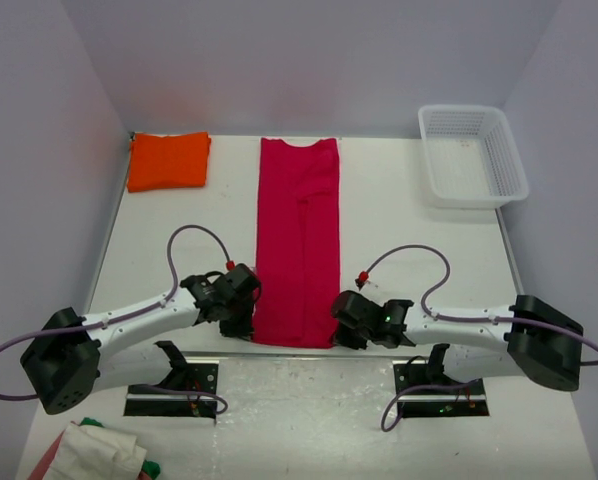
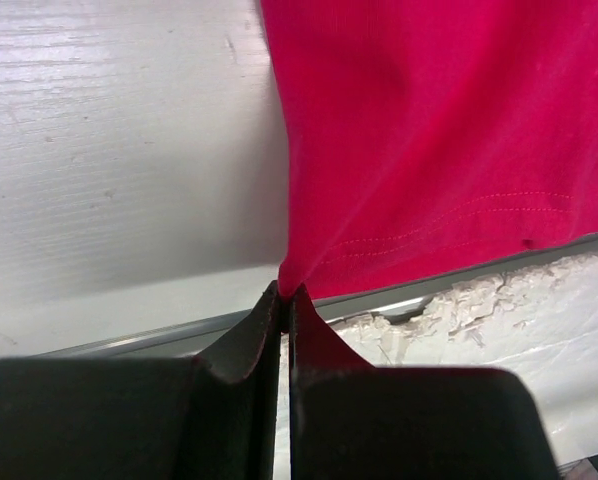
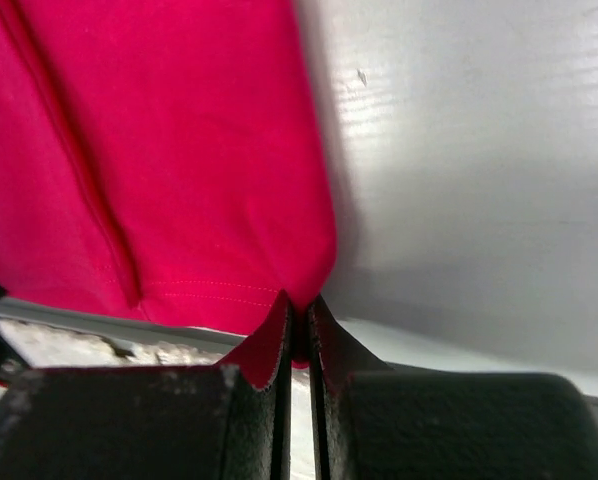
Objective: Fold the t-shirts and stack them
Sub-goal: Grab the bottom of the folded rectangular tshirt with both arms
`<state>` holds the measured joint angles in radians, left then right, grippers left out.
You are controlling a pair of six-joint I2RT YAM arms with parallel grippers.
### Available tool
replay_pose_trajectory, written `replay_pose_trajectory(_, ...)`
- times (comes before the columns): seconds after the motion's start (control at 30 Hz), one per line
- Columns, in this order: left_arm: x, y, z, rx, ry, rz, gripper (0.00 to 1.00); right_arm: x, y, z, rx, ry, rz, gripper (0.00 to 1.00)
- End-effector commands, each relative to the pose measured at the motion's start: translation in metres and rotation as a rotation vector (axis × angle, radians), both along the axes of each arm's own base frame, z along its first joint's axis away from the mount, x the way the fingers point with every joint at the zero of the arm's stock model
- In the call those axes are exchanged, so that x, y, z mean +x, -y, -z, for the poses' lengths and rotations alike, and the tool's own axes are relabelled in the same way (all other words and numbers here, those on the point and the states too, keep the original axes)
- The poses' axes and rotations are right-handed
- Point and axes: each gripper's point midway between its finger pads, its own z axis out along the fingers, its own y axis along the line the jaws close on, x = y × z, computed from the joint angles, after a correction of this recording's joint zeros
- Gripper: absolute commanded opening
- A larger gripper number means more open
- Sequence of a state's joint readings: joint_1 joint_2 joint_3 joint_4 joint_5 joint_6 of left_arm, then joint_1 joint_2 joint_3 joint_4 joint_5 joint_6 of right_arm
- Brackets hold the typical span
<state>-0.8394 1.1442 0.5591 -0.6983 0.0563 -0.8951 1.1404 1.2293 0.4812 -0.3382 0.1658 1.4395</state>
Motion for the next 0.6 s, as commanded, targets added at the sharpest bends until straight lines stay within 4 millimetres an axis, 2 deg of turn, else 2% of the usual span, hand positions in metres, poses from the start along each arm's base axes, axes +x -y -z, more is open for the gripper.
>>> replay_pose_trajectory(0.0, -0.001, 0.000, -0.008, 0.006, 0.004, 0.044, 0.00, -0.008, 0.044, 0.009, -0.241, 0.043, -0.072, 0.00)
replay_pose_trajectory(0.1, -0.006, 0.007, -0.010, -0.030, 0.004, 0.072, 0.00, -0.004, 0.041, -0.007, -0.255, 0.090, -0.086, 0.00)
replay_pose_trajectory(0.23, -0.013, 0.011, -0.011, -0.037, -0.003, 0.097, 0.00, -0.004, 0.044, -0.018, -0.261, 0.119, -0.103, 0.00)
replay_pose_trajectory(0.43, -0.025, 0.021, -0.016, -0.069, -0.024, 0.143, 0.00, -0.001, 0.043, -0.026, -0.252, 0.158, -0.150, 0.00)
replay_pose_trajectory(0.57, -0.033, 0.032, -0.030, -0.101, -0.007, 0.175, 0.00, -0.002, 0.039, -0.029, -0.241, 0.172, -0.179, 0.00)
